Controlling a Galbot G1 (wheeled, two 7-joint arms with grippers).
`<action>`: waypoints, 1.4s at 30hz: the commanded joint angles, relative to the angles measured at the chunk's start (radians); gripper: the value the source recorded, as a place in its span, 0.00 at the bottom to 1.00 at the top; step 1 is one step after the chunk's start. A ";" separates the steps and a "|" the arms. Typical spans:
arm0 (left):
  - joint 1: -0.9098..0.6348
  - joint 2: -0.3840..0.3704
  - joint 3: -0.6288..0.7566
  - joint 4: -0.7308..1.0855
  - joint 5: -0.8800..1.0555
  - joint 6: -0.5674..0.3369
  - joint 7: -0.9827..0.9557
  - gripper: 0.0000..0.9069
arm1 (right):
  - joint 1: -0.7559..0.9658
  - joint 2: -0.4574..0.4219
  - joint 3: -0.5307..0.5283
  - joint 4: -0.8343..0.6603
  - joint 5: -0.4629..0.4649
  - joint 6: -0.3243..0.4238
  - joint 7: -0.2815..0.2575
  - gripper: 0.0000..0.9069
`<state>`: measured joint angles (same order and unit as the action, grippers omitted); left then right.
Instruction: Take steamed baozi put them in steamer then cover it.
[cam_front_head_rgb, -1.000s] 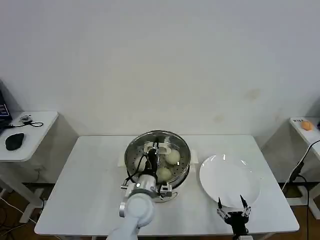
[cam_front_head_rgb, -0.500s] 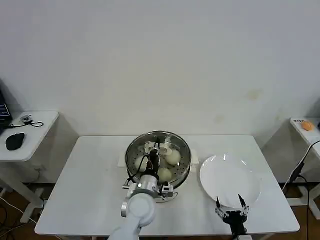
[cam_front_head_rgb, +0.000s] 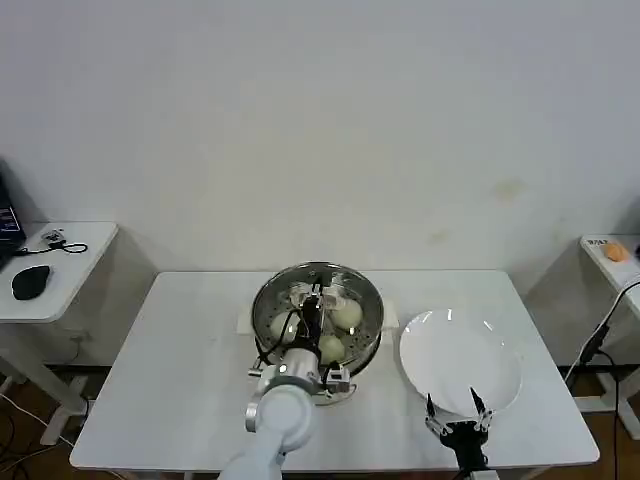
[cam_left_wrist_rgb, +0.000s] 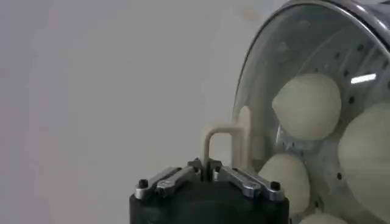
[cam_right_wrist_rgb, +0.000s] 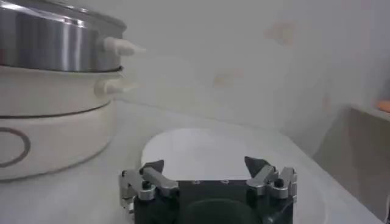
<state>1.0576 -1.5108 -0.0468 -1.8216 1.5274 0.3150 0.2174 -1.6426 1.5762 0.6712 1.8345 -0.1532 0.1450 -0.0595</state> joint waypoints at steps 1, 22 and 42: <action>0.007 0.016 -0.003 -0.032 -0.005 -0.001 0.004 1.00 | 0.001 0.000 -0.010 0.000 -0.006 0.002 0.001 1.00; 0.159 0.149 -0.020 -0.296 -0.125 -0.011 -0.011 1.00 | -0.019 0.000 -0.032 0.009 -0.019 0.011 0.008 1.00; 0.435 0.205 -0.537 -0.228 -1.880 -0.130 -0.492 1.00 | -0.140 -0.142 -0.034 0.184 0.139 -0.053 -0.019 1.00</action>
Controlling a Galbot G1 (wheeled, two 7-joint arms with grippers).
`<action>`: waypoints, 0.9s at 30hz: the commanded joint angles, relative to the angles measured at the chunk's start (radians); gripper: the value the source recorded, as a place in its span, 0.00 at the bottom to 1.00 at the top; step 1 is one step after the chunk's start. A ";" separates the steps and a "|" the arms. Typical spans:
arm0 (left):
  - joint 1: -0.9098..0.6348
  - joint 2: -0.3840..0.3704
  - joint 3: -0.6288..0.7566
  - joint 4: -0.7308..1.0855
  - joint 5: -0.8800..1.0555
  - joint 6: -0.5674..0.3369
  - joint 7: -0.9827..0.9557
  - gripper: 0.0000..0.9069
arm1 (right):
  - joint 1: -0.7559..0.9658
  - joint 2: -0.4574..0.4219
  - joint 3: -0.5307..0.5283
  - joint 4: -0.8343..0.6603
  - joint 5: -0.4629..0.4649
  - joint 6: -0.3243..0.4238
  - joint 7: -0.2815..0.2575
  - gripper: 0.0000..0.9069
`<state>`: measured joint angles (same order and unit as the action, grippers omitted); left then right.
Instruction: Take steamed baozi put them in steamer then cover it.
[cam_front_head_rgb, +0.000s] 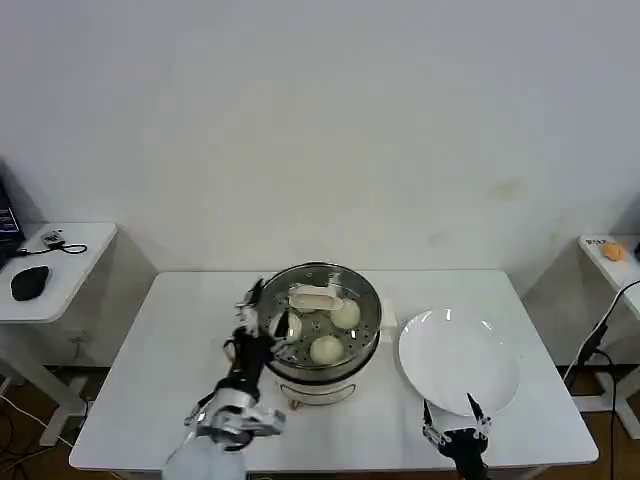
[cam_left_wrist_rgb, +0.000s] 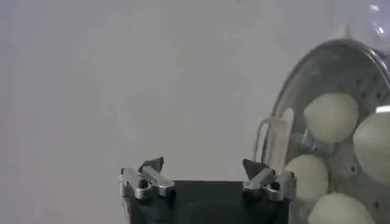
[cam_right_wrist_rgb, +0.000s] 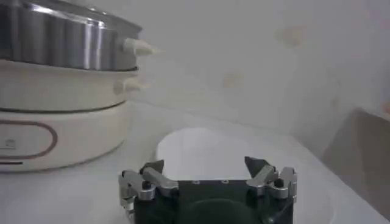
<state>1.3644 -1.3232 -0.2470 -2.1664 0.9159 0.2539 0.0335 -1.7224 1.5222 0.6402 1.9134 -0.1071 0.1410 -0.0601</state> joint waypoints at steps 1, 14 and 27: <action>0.140 0.020 -0.355 0.141 -1.267 -0.126 -0.302 1.00 | -0.065 -0.098 0.000 0.111 0.093 -0.049 -0.019 1.00; 0.306 0.007 -0.393 0.145 -1.200 -0.271 -0.209 1.00 | -0.149 -0.160 0.050 0.172 0.038 0.006 -0.011 1.00; 0.334 0.008 -0.406 0.187 -1.135 -0.371 -0.186 1.00 | -0.137 -0.205 0.026 0.153 0.106 -0.010 -0.020 1.00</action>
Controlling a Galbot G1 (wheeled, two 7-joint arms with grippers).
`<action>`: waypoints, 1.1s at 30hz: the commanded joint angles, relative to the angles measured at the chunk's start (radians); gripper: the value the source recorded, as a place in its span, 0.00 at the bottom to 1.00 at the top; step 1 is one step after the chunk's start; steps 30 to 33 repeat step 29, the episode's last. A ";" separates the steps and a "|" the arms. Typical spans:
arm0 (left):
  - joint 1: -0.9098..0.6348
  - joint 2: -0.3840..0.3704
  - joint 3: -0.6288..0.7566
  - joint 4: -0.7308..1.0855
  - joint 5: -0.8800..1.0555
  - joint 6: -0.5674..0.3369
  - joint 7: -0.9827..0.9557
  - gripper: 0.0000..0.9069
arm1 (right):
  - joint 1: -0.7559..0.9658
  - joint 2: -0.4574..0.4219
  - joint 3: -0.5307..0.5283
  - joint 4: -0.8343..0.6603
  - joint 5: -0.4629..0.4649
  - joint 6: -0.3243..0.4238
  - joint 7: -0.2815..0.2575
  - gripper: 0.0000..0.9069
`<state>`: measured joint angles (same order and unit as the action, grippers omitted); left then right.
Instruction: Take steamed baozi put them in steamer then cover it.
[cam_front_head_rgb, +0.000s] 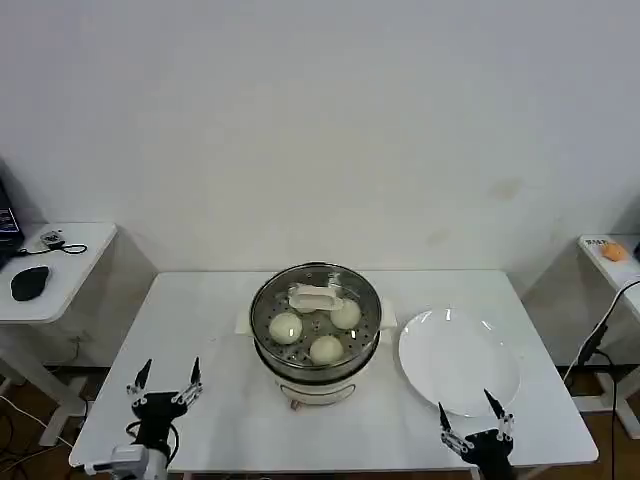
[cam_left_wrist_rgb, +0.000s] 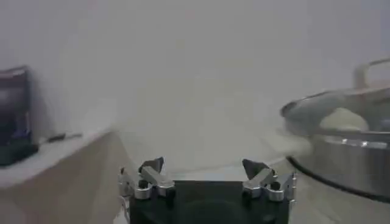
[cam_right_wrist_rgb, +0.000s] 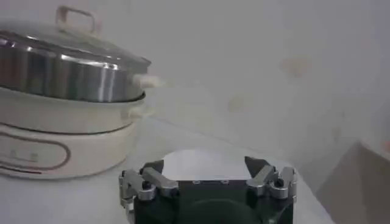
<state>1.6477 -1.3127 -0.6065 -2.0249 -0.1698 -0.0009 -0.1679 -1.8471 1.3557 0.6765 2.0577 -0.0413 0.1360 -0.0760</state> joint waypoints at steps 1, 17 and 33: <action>0.051 -0.005 -0.049 0.052 -0.021 -0.140 0.021 1.00 | -0.010 -0.039 -0.015 0.007 0.041 -0.006 -0.005 1.00; 0.091 -0.028 -0.051 0.037 0.028 -0.111 0.038 1.00 | -0.005 -0.034 -0.046 0.026 0.065 -0.021 -0.008 1.00; 0.094 -0.010 -0.061 0.011 0.026 -0.035 0.053 1.00 | 0.003 -0.062 -0.075 0.037 0.183 -0.097 0.021 1.00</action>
